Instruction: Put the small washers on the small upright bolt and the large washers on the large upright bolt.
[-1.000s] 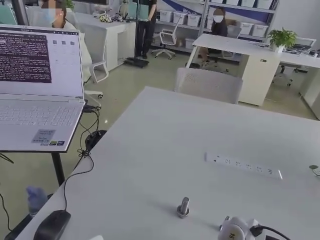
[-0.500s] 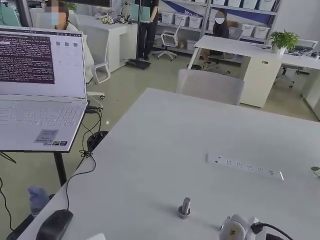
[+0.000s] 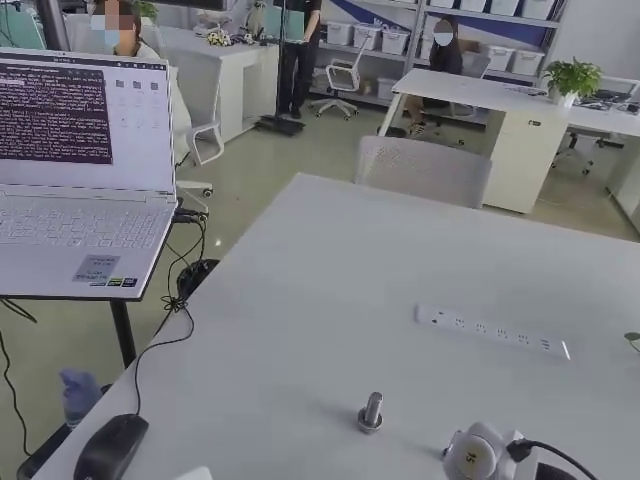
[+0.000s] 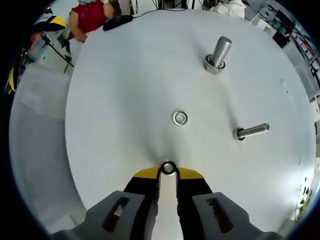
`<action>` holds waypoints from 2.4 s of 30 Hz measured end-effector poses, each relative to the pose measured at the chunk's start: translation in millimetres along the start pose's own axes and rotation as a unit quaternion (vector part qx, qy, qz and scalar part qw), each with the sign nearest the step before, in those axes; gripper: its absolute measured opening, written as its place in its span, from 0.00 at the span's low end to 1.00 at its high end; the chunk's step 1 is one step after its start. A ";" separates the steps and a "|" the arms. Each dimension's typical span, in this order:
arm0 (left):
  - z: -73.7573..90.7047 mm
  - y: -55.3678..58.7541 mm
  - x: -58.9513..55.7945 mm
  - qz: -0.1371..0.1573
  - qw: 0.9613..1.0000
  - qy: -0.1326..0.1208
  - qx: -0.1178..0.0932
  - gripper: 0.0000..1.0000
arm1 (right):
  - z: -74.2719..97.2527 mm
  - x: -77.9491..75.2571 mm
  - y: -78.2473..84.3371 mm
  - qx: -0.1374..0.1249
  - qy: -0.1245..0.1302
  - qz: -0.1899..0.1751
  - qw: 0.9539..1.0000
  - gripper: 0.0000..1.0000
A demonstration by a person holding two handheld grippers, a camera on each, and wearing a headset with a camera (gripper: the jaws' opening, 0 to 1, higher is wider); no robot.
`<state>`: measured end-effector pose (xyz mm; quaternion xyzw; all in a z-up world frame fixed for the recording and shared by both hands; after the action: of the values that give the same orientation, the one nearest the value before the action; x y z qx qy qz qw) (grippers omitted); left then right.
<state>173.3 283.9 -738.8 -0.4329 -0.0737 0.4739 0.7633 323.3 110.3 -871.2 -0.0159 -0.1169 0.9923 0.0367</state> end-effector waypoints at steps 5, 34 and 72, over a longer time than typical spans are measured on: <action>-0.8 0.4 -1.2 0.001 1.000 0.000 -0.001 0.76 | 4.9 -1.8 3.5 0.001 0.001 -0.007 1.000 0.13; -11.5 -6.7 -3.2 0.005 1.000 -0.005 -0.009 0.78 | 54.0 -56.8 11.0 -0.013 0.021 -0.025 0.999 0.13; -5.1 5.3 7.2 0.023 1.000 -0.012 -0.007 0.76 | 59.4 -107.0 -35.5 -0.026 0.049 -0.010 0.998 0.13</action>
<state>176.3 287.5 -747.9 -0.4341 -0.0760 0.4955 0.7485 430.0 122.8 -802.7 -0.0641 -0.1411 0.9866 0.0516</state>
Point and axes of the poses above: the centre of the closed fingertips' face, and the gripper's own axes: z roughly backward along the fingers, x roughly to its left, y roughly out of its underside, the point moved 1 cm from there along z, roughly backward along the fingers, and after that the axes turned 10 degrees about z, right-handed, at the moved point
